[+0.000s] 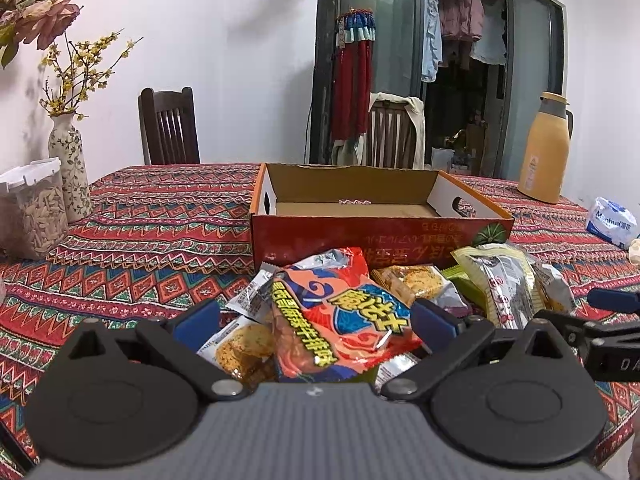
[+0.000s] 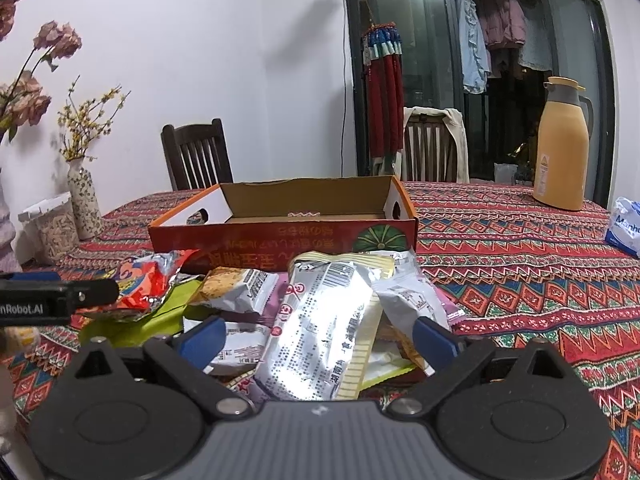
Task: Organize snacks
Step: 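Move both tools over the snack pile in front of the orange box, then lower the right gripper onto the silver yellow-edged packet and close it, then grasp the orange-blue snack bag with the left gripper while the right gripper holds the silver packet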
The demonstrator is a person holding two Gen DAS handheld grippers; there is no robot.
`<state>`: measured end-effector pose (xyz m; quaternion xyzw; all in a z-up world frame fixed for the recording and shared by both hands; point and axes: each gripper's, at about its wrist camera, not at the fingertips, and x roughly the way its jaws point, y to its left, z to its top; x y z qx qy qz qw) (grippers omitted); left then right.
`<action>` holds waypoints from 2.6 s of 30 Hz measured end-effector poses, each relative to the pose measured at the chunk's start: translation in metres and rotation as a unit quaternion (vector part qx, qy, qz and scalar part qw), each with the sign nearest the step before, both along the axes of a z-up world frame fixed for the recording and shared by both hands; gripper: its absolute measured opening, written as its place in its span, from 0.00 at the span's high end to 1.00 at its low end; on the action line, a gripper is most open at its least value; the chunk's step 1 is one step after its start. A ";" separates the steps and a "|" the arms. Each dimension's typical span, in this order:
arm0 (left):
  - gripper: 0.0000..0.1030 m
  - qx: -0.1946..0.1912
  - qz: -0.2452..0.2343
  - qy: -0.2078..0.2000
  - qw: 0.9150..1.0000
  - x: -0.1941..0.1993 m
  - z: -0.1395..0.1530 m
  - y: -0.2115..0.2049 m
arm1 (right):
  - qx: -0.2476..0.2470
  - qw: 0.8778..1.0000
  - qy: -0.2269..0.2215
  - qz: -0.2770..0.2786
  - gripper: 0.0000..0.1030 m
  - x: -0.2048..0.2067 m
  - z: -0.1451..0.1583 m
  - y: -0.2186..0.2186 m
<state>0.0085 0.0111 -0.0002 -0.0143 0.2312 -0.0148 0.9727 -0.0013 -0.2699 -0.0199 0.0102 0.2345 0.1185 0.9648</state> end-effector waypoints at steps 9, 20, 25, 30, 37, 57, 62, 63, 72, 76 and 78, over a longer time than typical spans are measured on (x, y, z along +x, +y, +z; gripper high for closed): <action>0.00 -0.010 0.004 0.003 1.000 0.010 0.005 0.003 | -0.013 0.999 0.036 0.003 0.17 0.023 -0.009 0.012; 0.00 -0.019 0.007 0.015 1.000 0.019 0.002 0.004 | -0.020 0.997 0.075 -0.012 0.21 0.055 -0.024 0.020; 0.00 -0.021 0.007 0.019 1.000 0.021 -0.001 0.004 | -0.024 0.997 0.068 -0.014 0.29 0.055 -0.025 0.021; 0.00 -0.022 0.005 0.022 0.999 0.022 -0.002 0.003 | -0.030 0.998 0.063 -0.006 0.44 0.053 -0.023 0.022; 0.00 -0.022 0.011 0.029 0.999 0.023 -0.002 0.004 | -0.024 0.999 0.046 0.017 0.66 0.045 -0.017 0.024; 0.00 -0.039 0.020 0.087 0.995 0.055 0.008 -0.010 | 0.007 1.000 -0.005 0.011 0.67 0.030 0.007 0.007; 0.00 -0.066 0.035 0.104 0.992 0.066 0.014 -0.004 | 0.010 1.000 -0.004 0.011 0.67 0.029 0.005 0.005; 0.00 -0.067 0.039 0.103 0.992 0.068 0.017 -0.003 | 0.010 1.000 -0.004 0.011 0.67 0.029 0.005 0.005; 0.00 -0.068 0.059 0.127 0.988 0.087 0.029 -0.001 | 0.010 1.000 -0.003 0.008 0.67 0.032 0.005 0.003; 0.00 -0.062 0.059 0.127 0.988 0.081 0.031 0.002 | 0.013 1.000 -0.010 -0.003 0.67 0.033 0.009 -0.003; 0.00 -0.056 0.063 0.122 0.989 0.077 0.034 0.004 | 0.015 1.000 -0.015 -0.007 0.67 0.035 0.012 -0.007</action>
